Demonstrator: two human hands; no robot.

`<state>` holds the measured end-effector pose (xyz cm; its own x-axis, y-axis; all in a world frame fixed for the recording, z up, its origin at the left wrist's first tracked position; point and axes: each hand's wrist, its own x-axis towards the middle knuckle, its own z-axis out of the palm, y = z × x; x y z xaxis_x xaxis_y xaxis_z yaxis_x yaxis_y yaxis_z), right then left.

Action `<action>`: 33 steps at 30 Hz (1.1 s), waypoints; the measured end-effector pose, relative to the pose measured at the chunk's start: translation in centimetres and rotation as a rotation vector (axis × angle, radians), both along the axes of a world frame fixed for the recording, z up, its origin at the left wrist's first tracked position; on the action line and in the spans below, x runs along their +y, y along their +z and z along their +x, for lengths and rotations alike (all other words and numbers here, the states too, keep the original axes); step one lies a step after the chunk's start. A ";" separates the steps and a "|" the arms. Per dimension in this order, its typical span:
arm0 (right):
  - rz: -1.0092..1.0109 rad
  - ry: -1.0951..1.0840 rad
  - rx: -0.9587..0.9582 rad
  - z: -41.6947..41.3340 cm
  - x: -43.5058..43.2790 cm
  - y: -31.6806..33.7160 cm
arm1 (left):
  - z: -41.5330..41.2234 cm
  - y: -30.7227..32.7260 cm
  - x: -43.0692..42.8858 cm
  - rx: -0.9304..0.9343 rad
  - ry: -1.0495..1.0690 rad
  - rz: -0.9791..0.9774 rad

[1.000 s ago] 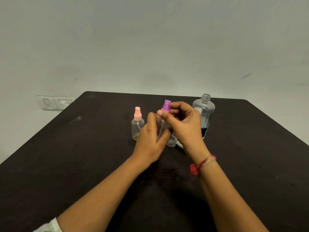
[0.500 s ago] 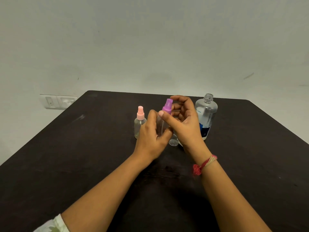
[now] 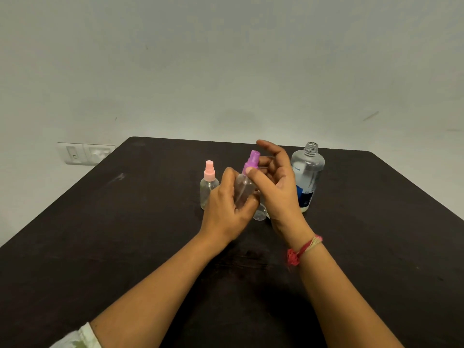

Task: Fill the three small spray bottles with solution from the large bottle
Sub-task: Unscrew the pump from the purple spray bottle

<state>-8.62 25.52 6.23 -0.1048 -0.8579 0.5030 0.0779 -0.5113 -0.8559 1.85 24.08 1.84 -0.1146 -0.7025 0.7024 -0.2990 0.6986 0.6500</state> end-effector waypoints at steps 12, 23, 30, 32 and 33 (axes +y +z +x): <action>-0.048 -0.037 0.035 0.2 0.0 -0.2 | 0.0 -0.1 -0.1 0.005 0.004 -0.007; -0.029 -0.028 0.017 0.2 0.0 0.1 | 0.0 -0.1 -0.3 -0.010 0.025 -0.003; -0.021 0.025 -0.037 0.1 -0.2 0.0 | 0.0 -0.1 -0.3 -0.019 0.029 0.000; -0.002 0.093 -0.074 0.0 -0.1 0.0 | 0.1 0.0 -0.3 -0.013 0.032 -0.003; 0.002 0.099 -0.073 0.0 -0.1 0.1 | 0.1 0.1 -0.3 -0.010 0.032 -0.002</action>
<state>-8.61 25.40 6.33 -0.0557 -0.8667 0.4957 0.1900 -0.4967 -0.8469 1.93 23.76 1.92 -0.0996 -0.7044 0.7028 -0.3276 0.6901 0.6453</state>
